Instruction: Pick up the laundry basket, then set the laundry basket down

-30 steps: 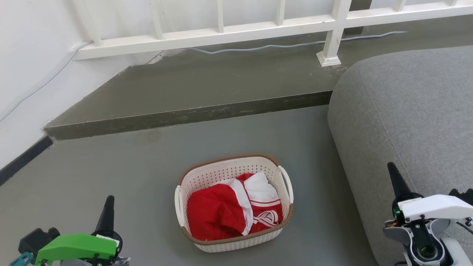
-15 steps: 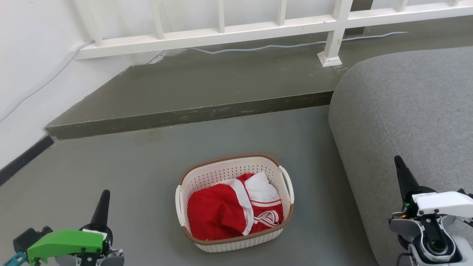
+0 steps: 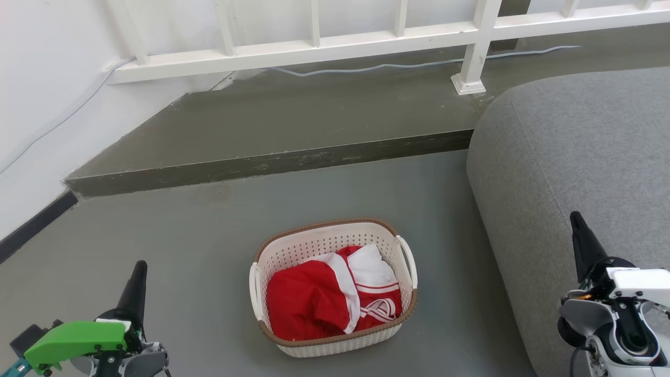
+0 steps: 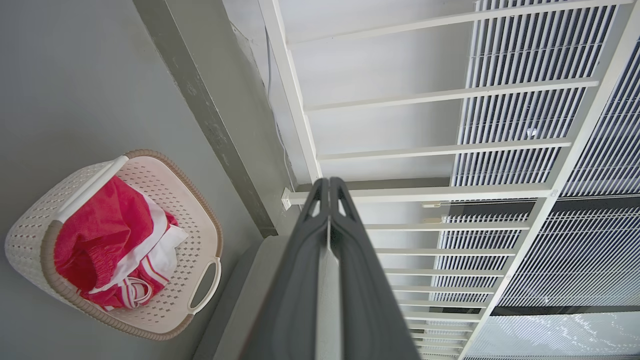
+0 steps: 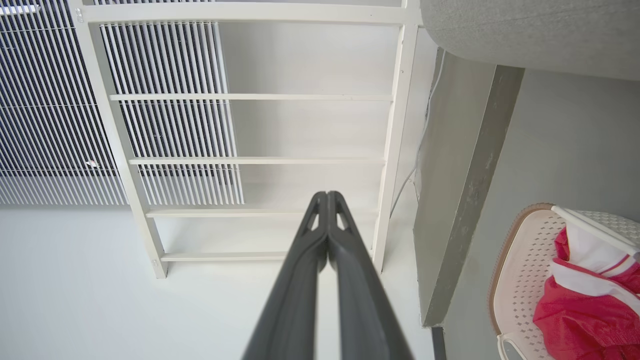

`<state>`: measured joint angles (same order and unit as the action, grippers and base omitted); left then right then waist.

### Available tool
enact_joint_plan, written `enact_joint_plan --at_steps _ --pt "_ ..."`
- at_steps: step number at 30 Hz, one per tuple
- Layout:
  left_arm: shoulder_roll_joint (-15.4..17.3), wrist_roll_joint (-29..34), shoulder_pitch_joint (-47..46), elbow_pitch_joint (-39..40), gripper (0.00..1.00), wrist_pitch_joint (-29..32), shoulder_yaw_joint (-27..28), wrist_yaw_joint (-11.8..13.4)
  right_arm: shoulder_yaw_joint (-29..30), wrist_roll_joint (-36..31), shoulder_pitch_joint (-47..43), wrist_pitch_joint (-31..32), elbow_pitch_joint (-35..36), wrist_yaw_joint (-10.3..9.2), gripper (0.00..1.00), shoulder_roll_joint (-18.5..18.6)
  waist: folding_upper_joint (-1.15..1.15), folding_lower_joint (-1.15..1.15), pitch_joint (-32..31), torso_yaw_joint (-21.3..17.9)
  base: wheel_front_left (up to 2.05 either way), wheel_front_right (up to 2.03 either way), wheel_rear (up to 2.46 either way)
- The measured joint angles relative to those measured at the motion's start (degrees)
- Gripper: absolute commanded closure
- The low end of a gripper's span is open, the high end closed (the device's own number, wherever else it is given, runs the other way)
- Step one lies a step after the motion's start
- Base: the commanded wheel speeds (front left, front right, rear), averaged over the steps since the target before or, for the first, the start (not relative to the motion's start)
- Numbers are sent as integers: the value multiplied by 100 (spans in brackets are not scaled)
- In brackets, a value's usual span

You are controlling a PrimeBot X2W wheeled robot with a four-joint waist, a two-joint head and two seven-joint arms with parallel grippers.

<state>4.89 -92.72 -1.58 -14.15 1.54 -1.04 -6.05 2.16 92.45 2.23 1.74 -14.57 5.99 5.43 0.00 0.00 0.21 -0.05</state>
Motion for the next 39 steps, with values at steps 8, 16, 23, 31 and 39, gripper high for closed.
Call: enact_joint_plan --at_steps 8,16,23,31,39 --pt "3 -307 -51 -43 100 69 65 -51 89 293 34 85 -36 53 100 -11 0 0 -1 5 0 0 0" --pt "3 -307 -82 -67 100 69 67 -52 94 293 78 86 -62 53 100 -12 0 0 -2 5 0 0 0" --pt "3 -307 -82 -85 100 76 69 -54 97 293 80 89 -69 54 100 -13 0 0 -3 5 0 0 0" --pt "3 -307 -83 -109 100 77 70 -57 100 293 82 90 -84 54 100 -13 0 0 -4 5 0 0 0" --pt "3 -307 -87 -120 100 77 74 -57 104 293 83 90 -96 55 100 -14 0 0 -4 5 0 0 0"
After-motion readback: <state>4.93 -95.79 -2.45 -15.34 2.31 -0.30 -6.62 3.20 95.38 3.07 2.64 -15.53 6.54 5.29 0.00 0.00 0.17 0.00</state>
